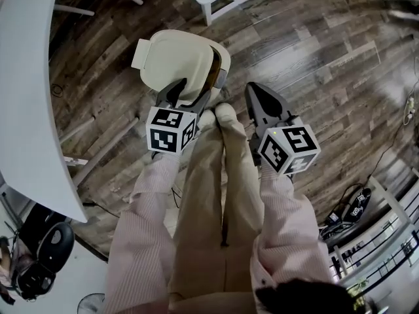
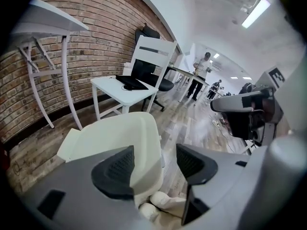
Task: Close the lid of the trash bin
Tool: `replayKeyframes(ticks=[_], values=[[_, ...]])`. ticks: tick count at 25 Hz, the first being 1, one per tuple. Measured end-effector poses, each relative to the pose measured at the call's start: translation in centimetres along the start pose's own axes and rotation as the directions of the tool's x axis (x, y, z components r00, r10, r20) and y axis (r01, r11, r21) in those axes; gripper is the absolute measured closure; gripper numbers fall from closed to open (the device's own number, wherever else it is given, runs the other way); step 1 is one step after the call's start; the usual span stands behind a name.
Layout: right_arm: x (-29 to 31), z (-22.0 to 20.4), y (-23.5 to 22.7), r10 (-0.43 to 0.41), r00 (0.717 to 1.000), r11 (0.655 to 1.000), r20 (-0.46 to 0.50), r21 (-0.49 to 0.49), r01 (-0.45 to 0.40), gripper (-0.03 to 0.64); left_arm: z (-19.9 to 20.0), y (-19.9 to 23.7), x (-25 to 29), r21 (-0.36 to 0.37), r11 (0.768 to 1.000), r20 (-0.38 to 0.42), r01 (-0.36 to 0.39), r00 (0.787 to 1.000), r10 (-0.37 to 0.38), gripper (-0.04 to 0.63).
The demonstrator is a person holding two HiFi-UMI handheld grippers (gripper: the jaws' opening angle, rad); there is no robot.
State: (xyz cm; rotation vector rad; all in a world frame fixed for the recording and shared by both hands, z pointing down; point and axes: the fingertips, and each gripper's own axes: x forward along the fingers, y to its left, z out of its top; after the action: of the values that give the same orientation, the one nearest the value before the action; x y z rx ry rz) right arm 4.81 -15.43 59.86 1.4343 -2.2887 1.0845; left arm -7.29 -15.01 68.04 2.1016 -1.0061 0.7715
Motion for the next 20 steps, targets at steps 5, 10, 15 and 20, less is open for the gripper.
replayKeyframes(ticks=[5,10,15,20], values=[[-0.2,-1.1,-0.8,-0.02,1.0,1.0,-0.009,0.013,0.02,0.614,-1.0,-0.2,1.2,-0.013,1.0,-0.014,0.011,1.0,-0.011,0.342],[-0.5,-2.2,-2.1,-0.053,0.998,0.998,-0.017,0.028,0.054,0.614,-1.9,-0.3,2.5,-0.032,0.999,-0.025,0.012,1.0,-0.013,0.35],[-0.9,-3.3,-3.2,-0.078,0.997,0.996,-0.022,0.04,0.079,0.614,-2.8,-0.1,3.7,-0.059,0.998,-0.019,0.007,1.0,-0.008,0.368],[-1.3,-4.4,-4.0,-0.095,0.995,0.994,-0.024,0.044,0.096,0.614,-3.5,0.7,4.4,-0.078,0.997,-0.004,-0.029,1.0,0.029,0.43]])
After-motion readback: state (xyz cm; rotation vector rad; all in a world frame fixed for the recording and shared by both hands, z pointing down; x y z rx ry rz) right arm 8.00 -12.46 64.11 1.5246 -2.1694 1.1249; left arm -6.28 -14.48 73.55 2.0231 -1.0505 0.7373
